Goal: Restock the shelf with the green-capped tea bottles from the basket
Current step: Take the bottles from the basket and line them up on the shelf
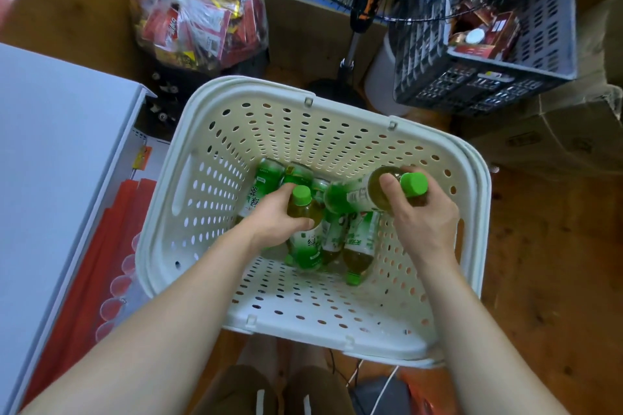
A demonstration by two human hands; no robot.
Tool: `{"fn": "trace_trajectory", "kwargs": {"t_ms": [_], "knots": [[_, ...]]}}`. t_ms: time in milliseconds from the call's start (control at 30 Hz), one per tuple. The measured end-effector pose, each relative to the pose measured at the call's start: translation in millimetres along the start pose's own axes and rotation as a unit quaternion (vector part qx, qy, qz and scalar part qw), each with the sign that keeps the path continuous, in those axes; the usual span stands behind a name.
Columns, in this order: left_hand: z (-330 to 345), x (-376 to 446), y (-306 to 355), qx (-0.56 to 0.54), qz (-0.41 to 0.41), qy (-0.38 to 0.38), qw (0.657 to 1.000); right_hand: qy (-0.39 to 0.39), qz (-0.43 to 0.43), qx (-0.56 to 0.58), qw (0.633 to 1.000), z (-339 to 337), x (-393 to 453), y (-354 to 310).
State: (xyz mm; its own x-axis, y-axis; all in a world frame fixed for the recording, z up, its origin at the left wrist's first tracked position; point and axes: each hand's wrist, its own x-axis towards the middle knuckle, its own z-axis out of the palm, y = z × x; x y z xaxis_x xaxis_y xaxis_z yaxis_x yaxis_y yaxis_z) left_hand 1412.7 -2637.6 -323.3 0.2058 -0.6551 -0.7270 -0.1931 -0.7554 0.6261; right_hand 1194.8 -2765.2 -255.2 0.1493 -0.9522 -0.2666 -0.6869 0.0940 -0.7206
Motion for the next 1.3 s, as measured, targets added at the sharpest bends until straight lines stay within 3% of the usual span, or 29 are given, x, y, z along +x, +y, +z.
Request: {"fn": "trace_trajectory", "kwargs": {"t_ms": [433, 667, 900, 1133, 1300], "knots": [[-64.3, -80.4, 50.8, -0.160, 0.142, 0.129, 0.968, -0.097, -0.098, -0.099, 0.986, -16.0, 7.2, -108.4], [-92.9, -129.5, 89.5, -0.177, 0.227, 0.151, 0.946, -0.113, -0.181, -0.147, 0.966, -23.8, -14.5, -187.1], [-135.1, -185.9, 104.2, -0.182, 0.242, 0.242, 0.922, -0.164, -0.249, -0.145, 0.944, -31.5, -47.9, -259.9], [-176.8, -272.8, 97.7, -0.163, 0.257, 0.333, 0.893, -0.211, -0.350, -0.134, 0.903, -35.0, -89.5, -322.3], [-179.1, -336.7, 101.8, -0.154, 0.249, 0.444, 0.847, -0.235, -0.447, -0.128, 0.854, -48.2, -127.2, -369.3]]}}
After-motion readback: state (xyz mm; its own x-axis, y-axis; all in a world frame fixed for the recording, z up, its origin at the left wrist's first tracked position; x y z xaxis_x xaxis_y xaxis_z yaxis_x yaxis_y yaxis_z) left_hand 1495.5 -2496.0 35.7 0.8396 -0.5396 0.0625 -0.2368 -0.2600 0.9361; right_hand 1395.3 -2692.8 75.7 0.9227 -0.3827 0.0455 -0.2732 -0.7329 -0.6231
